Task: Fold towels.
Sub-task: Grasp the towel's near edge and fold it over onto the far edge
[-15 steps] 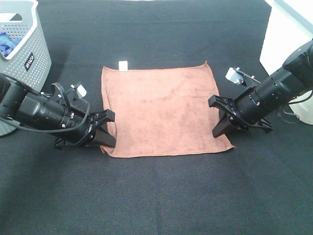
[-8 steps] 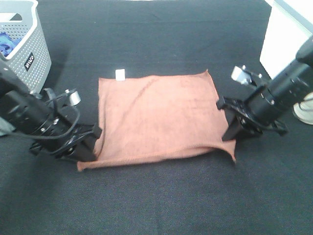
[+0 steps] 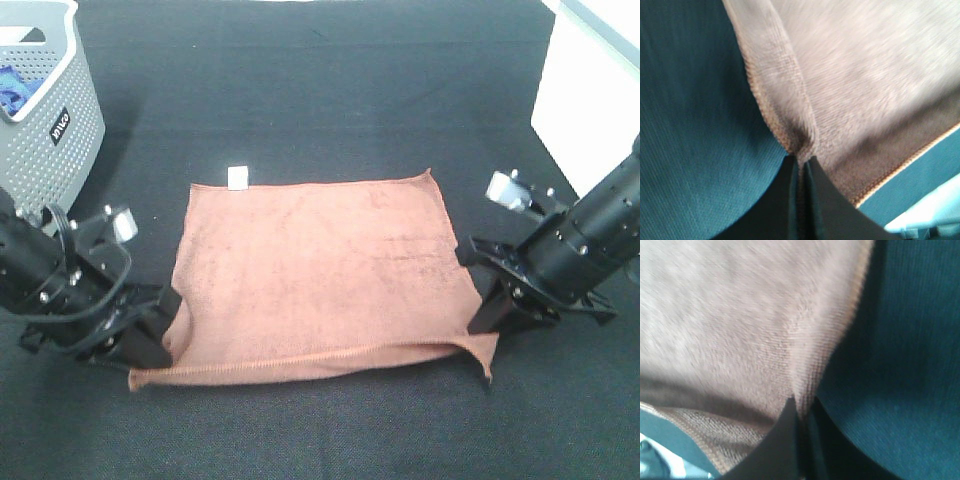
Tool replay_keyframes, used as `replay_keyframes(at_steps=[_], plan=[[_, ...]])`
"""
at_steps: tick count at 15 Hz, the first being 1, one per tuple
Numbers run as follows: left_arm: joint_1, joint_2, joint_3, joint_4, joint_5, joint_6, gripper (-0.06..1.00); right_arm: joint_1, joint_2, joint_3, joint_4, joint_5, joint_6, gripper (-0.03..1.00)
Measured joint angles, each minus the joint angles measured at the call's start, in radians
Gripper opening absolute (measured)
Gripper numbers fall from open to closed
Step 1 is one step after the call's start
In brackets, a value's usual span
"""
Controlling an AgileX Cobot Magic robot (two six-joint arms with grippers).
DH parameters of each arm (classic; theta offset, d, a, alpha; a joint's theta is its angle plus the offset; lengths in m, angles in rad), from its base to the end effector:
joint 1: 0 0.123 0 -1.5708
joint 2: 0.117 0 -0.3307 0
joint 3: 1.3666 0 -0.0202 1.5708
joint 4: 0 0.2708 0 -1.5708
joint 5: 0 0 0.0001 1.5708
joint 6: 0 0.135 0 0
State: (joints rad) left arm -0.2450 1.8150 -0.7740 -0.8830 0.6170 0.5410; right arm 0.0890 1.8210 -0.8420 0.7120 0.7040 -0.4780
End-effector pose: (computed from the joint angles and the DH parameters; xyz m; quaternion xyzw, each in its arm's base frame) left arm 0.2892 -0.1346 0.1047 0.0243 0.9687 -0.2445 0.0365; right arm 0.3112 0.0851 0.1120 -0.0044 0.9749 0.2203 0.0315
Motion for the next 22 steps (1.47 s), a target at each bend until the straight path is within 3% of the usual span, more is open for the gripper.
replay_keyframes(at_steps=[3, 6, 7, 12, 16, 18, 21, 22], plan=[[0.0, -0.031, -0.1, -0.003, -0.121, 0.0, 0.01, 0.0, 0.002, -0.127, 0.053, -0.035, -0.078, 0.0], [0.0, -0.01, -0.213, -0.004, -0.227, 0.0, 0.01, 0.0, 0.083, -0.317, 0.056, -0.041, -0.078, 0.0], [0.0, -0.01, -0.213, -0.004, -0.227, 0.0, 0.01, 0.0, 0.083, -0.317, 0.056, -0.041, -0.078, 0.0], [0.0, 0.164, -0.478, 0.062, -0.303, 0.0, 0.0, 0.0, 0.302, -0.673, -0.025, -0.054, 0.005, 0.0], [0.0, 0.31, -0.585, 0.088, -0.314, 0.0, 0.04, 0.0, 0.451, -0.778, -0.056, -0.07, 0.055, 0.03], [0.0, 0.34, -0.603, 0.089, -0.314, 0.0, 0.22, 0.0, 0.477, -0.781, -0.06, -0.091, 0.067, 0.2], [0.0, 0.338, -0.604, 0.099, -0.306, 0.0, 0.68, 0.0, 0.469, -0.781, -0.073, -0.076, 0.08, 0.74], [0.0, 0.338, -0.604, 0.099, -0.306, 0.0, 0.68, 0.0, 0.469, -0.781, -0.073, -0.076, 0.08, 0.74]])
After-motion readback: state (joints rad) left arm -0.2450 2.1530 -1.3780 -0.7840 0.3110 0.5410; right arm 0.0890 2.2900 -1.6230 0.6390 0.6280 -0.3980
